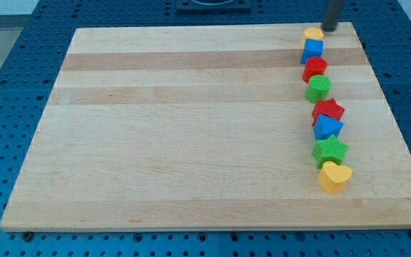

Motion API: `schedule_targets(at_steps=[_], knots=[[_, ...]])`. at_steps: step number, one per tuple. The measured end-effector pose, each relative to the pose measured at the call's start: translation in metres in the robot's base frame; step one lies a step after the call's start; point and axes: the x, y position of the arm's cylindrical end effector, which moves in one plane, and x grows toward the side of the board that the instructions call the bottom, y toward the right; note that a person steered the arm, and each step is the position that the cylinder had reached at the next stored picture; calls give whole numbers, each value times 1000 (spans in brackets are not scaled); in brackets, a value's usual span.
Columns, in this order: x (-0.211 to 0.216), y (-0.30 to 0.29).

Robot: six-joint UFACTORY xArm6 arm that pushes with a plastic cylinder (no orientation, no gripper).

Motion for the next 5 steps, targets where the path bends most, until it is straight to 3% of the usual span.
schedule_targets(at_steps=[2, 4, 5], knots=[[102, 57], [265, 71], [337, 48]])
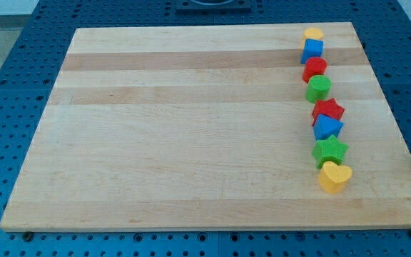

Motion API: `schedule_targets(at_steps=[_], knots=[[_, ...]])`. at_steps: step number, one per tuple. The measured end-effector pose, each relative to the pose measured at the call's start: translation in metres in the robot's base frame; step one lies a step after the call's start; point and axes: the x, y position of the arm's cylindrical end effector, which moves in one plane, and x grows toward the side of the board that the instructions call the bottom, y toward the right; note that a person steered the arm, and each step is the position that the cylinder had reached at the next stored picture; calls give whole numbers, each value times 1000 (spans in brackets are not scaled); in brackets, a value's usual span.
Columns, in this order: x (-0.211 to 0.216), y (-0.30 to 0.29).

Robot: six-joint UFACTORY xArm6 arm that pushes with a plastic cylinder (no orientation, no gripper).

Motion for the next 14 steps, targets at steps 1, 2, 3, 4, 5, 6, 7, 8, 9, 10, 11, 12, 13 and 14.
schedule_targets(at_steps=[1, 2, 3, 4, 5, 6, 7, 8, 9, 10, 11, 12, 13, 14], knots=[[2, -41], [-1, -111], [25, -128], [25, -157], [22, -245], [-16, -251], [-19, -251], [-19, -251], [-19, -251], [-17, -250], [-39, -242], [-30, -193], [-40, -185], [-70, -252]])
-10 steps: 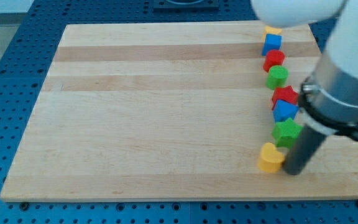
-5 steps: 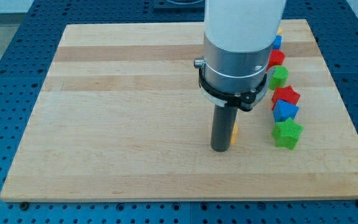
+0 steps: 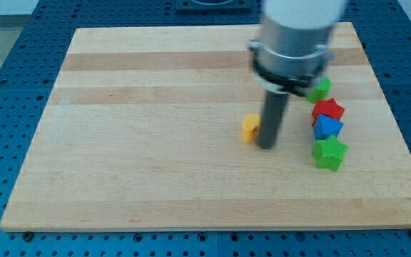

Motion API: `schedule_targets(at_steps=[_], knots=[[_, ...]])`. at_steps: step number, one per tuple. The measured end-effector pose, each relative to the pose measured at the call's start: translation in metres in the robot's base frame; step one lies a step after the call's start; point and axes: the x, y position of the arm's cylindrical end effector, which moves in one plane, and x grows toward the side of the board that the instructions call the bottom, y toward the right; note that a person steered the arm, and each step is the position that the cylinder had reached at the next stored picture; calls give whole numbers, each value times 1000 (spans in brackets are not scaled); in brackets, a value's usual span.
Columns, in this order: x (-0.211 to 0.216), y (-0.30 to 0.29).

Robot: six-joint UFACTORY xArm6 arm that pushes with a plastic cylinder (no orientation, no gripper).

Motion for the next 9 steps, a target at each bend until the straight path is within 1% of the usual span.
schedule_targets(at_steps=[1, 3, 4, 7, 8, 9], knots=[[-57, -25], [-125, -33], [-176, -73], [-188, -10], [-216, -44], [-223, -129]])
